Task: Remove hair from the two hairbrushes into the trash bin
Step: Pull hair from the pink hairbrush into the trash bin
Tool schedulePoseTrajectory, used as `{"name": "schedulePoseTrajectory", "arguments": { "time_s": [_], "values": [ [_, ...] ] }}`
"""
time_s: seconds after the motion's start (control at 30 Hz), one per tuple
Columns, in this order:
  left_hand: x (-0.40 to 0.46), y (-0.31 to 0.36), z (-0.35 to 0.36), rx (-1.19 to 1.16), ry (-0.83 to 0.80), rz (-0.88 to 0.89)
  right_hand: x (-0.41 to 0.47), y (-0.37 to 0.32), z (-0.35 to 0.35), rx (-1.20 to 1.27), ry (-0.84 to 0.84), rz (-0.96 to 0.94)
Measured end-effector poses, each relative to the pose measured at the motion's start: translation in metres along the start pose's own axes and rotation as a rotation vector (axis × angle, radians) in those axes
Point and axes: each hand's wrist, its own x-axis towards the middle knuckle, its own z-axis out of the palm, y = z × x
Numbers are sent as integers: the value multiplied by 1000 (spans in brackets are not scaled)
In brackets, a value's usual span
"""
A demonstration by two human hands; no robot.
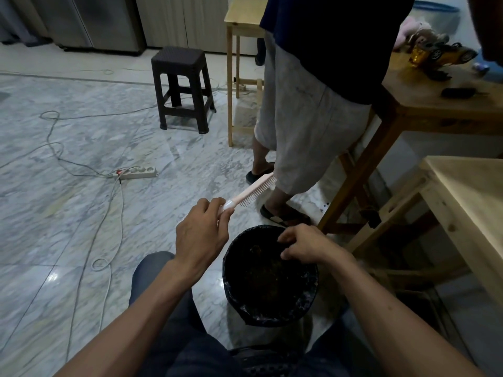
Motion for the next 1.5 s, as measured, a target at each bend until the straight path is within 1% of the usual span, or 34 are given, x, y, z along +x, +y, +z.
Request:
{"name": "schedulePoseTrajectory", "arguments": {
  "time_s": [0.03, 0.13, 0.17, 0.23, 0.33, 0.4, 0.5, 0.53, 0.6, 0.67, 0.77, 0.97, 1.07, 1.13, 1.17, 1.2, 1.23, 1.33, 1.4, 1.5],
  "values": [
    [0, 1, 0, -7, -17, -16, 2, -1, -2, 47, 3, -5],
    [2, 3, 1, -49, -124, -109, 3, -13, -9, 400, 89, -26],
    [2, 3, 2, -56, -156, -129, 5, -15, -11, 467, 119, -32],
    [2, 5, 3, -56, -189, -143, 5, -21, -16, 486, 153, -37],
    [0, 7, 2, -55, -188, -140, 6, -26, -17, 552, 199, -16],
    [1, 9, 2, -64, -182, -116, 9, -28, -15, 718, 184, -3],
    [-1, 11, 2, -57, -160, 5, 12, -33, -15, 959, 121, -56],
    [-3, 10, 3, -46, -142, 54, 11, -35, -15, 1031, 119, -81],
    [-5, 8, 3, -34, -110, 112, 10, -38, -14, 1115, 170, -105],
    [-6, 4, 3, -10, -103, 144, 10, -36, -12, 1113, 235, -71],
    [-5, 1, 5, 59, -107, 167, 9, -29, -8, 1038, 256, -27],
    [-1, -4, 5, 78, -97, 53, -1, -17, -7, 822, 283, 32],
    [1, -2, 1, 38, -134, -30, -5, -12, -7, 576, 230, 72],
    [3, 1, -1, -16, -219, -116, -4, -10, -7, 423, 168, 54],
    [4, 1, -2, -51, -270, -159, -3, -9, -7, 404, 131, 37],
    [5, 1, -2, -93, -329, -199, -3, -11, -7, 437, 101, 24],
    [6, 1, -3, -139, -392, -232, -3, -14, -8, 529, 84, 21],
    [6, -2, -3, -318, -532, -303, 4, -19, -10, 904, 67, -11],
    [5, 0, -4, -420, -563, -317, 6, -24, -13, 1044, 109, -38],
    [1, 10, -7, -465, -537, -283, 6, -30, -20, 1109, 209, -81]
  ]
}}
